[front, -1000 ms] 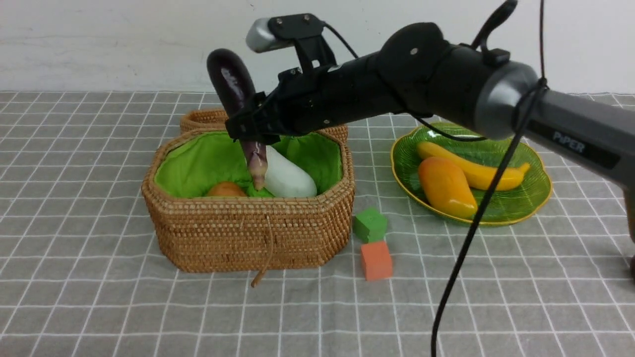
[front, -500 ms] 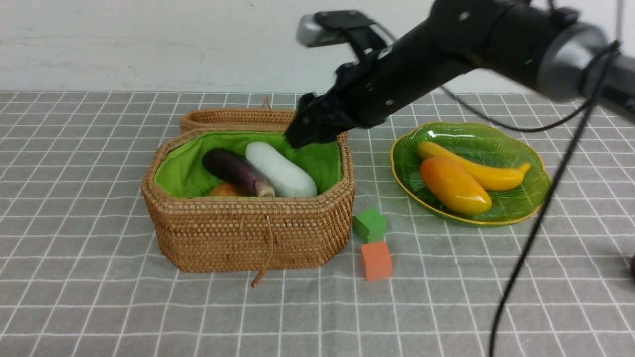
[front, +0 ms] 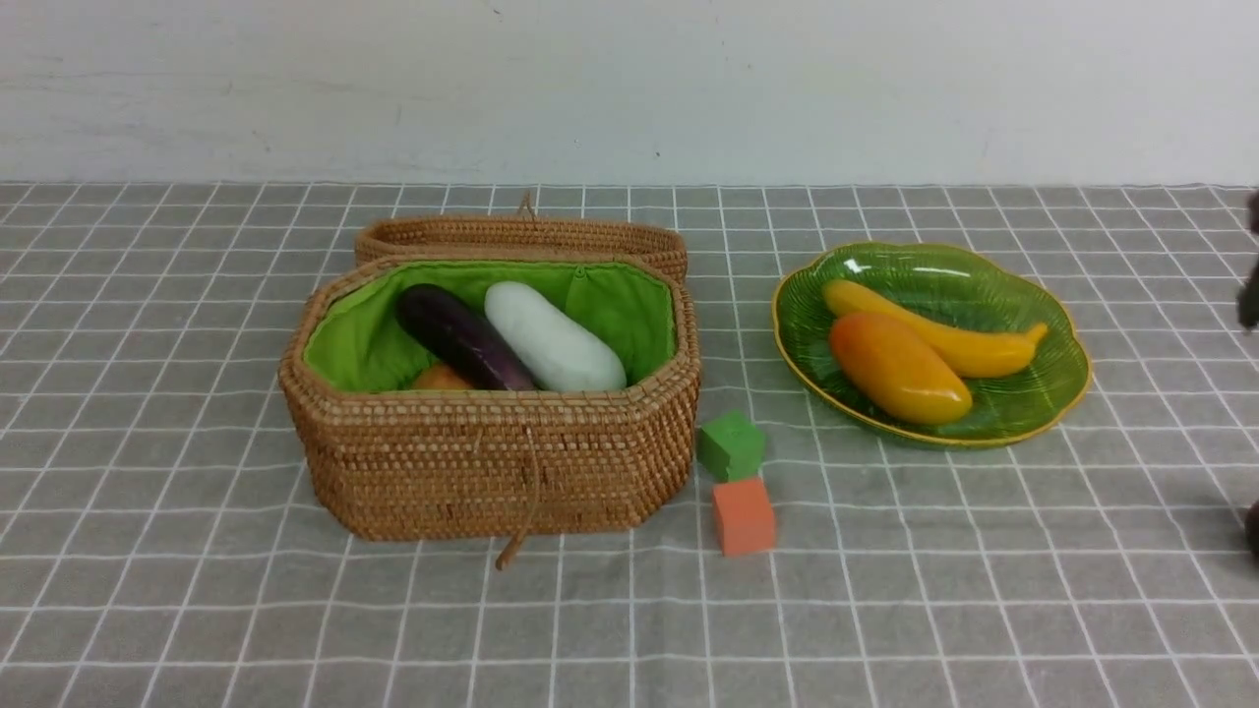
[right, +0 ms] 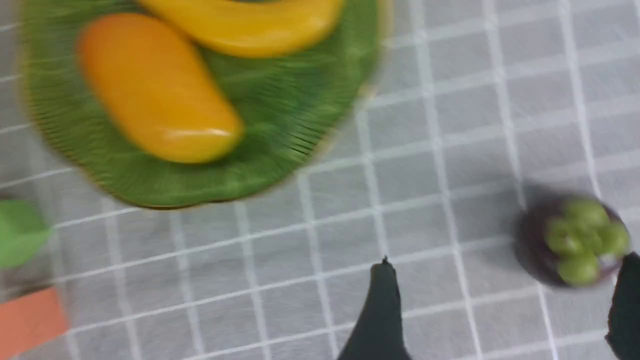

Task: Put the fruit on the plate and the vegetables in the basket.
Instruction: Use the right arm to grab a mangosteen and put it into the right plate

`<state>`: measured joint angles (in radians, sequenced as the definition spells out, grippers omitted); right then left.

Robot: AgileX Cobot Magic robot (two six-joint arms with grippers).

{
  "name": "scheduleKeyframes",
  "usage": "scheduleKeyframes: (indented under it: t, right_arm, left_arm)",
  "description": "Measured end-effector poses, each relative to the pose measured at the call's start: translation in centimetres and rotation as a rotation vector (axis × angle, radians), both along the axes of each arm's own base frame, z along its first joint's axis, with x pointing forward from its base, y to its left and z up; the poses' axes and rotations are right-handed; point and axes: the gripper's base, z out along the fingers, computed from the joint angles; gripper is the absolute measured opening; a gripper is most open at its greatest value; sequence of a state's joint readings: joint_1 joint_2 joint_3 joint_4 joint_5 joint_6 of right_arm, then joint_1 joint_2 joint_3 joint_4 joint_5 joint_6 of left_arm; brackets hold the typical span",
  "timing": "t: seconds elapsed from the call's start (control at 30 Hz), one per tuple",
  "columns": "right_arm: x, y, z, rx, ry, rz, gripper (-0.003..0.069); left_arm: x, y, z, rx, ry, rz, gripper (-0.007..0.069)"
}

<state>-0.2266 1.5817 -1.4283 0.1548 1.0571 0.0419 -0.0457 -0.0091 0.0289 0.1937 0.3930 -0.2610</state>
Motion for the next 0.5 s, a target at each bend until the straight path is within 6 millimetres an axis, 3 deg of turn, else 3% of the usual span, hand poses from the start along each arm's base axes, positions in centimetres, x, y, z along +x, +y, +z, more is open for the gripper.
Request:
scheduleKeyframes:
  t: [0.07,0.2,0.5]
  right_arm:
    - [-1.8,-1.9,-2.7,0.016,0.007,-0.101,0.0584]
    - [-2.8,-3.8,-6.4,0.053,0.051,-0.195,0.0637]
    - [0.0,-5.8,-12.2,0.054,0.07,-0.248,0.0667]
  left_arm:
    - [0.0,0.0,0.0,0.0,0.0,0.0,0.014]
    - [0.0,0.0,0.0,0.0,0.0,0.0,0.0145]
    - [0.0,0.0,0.0,0.0,0.0,0.0,0.0148]
